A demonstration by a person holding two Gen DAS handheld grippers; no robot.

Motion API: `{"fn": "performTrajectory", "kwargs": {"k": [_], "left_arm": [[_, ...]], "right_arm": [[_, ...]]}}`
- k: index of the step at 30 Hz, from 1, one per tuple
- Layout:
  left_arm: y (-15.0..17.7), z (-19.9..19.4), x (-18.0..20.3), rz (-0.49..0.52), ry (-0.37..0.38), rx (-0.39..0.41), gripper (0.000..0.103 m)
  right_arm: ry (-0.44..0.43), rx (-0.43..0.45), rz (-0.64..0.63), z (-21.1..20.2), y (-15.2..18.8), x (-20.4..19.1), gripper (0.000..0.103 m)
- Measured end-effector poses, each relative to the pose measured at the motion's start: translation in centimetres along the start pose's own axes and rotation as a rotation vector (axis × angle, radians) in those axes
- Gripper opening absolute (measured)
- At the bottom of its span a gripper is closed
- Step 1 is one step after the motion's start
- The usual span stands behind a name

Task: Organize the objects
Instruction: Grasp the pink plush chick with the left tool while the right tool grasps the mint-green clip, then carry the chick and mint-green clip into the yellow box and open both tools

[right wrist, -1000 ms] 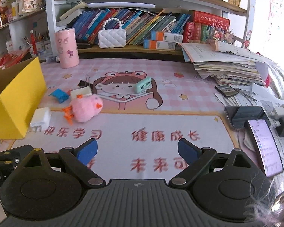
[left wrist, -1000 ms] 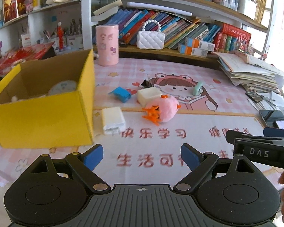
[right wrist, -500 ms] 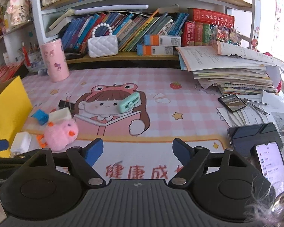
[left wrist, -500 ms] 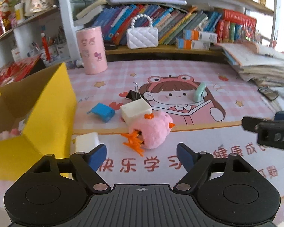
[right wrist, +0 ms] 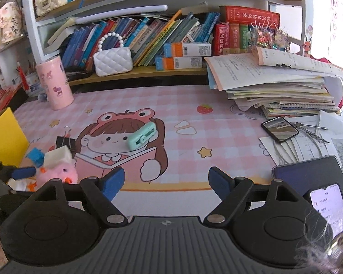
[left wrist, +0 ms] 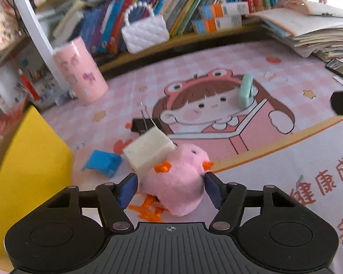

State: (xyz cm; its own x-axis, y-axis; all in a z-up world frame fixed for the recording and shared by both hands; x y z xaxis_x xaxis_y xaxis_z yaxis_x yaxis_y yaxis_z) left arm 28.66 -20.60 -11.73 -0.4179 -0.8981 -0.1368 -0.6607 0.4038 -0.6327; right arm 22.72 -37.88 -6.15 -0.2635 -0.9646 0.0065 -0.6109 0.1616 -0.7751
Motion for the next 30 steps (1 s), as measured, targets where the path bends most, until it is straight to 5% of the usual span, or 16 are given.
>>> {"fn": "performTrajectory", "kwargs": {"k": [7, 16, 24, 30], "left_arm": [[0.2, 0.4, -0.7, -0.068, 0.04, 0.001, 0.053], [1.0, -6.1, -3.0, -0.283, 0.115, 0.106, 0.054], [4.8, -10.2, -5.1, -0.404, 0.107, 0.086, 0.054], [6.0, -11.4, -5.9, -0.447, 0.079, 0.088, 0.054]], "right_arm": [[-0.02, -0.007, -0.014, 1.9, -1.2, -0.3, 0.08], [-0.079, 0.018, -0.109, 6.8, -2.9, -3.4, 0.07], [-0.283, 0.111, -0.489, 11.9, -3.5, -7.1, 0.073], [-0.305, 0.072, -0.531, 15.5, -4.2, -6.4, 0.074]]}}
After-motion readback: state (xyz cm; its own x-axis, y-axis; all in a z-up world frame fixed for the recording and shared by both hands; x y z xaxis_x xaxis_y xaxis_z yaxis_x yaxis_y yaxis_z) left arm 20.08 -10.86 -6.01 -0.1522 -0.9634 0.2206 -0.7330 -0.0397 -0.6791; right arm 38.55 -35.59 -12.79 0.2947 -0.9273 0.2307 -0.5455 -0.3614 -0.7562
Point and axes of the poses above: each gripper's, at about its wrist camera, not at the fingertips, and z roughly the way its jaws point, x to its right, y to its underside, the point moved 6 cm from there along z, roughly the way its jaws point, and after that the axes turned 10 degrees about y, right-handed, at the moved point
